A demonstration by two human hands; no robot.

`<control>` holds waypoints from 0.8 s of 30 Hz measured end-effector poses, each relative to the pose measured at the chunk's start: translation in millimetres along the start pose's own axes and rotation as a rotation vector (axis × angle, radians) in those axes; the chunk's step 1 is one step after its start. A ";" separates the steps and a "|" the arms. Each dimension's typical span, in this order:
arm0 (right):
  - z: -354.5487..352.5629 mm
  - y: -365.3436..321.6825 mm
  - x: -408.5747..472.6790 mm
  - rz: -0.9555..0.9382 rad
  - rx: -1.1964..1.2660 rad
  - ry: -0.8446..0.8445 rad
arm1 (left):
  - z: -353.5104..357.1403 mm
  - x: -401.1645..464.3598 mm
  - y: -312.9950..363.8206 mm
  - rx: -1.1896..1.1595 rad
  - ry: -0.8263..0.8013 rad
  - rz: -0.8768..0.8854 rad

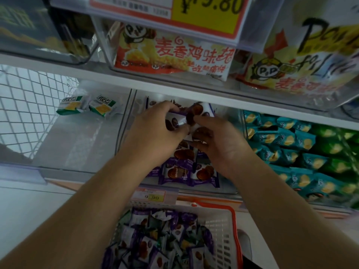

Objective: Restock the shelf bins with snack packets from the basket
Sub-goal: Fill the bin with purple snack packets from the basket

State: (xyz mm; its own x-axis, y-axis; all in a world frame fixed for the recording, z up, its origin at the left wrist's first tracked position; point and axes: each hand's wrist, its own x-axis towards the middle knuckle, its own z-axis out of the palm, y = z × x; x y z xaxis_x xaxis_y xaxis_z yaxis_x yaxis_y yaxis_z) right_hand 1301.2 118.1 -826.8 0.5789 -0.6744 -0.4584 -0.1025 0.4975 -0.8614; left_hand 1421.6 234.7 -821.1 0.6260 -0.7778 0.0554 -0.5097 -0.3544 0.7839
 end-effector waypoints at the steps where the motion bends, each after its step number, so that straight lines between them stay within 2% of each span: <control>1: 0.3 2.2 1.0 -0.009 -0.008 0.001 | 1.7 0.2 -0.4 -0.019 -0.009 -0.010; 5: 1.0 3.3 4.4 -0.039 0.082 0.062 | 4.8 -0.1 -0.9 -0.037 0.021 -0.060; 8: -1.5 2.4 6.9 -0.132 -0.025 0.178 | 1.4 0.4 -2.3 -0.007 0.060 -0.059; 10: -2.0 3.7 5.4 -0.128 -0.111 0.183 | -0.9 0.5 -3.7 0.030 0.057 -0.037; 16: 4.0 1.3 2.5 -0.121 -0.219 0.106 | 0.5 1.1 -4.7 -0.099 -0.130 -0.088; 20: 4.4 5.0 0.2 -0.163 -0.473 -0.011 | -0.6 3.5 -6.4 -0.119 -0.206 -0.094; 24: 4.1 -1.5 -2.7 -0.263 -0.809 0.113 | -2.6 3.5 -9.7 -0.091 -0.176 -0.120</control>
State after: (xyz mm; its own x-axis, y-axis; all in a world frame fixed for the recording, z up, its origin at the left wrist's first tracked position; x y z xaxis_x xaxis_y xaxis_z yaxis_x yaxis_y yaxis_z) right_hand 1303.1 121.4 -823.4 0.5850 -0.7849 -0.2041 -0.5468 -0.1959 -0.8140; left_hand 1430.3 236.8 -826.8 0.5624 -0.8143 -0.1437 -0.3778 -0.4076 0.8314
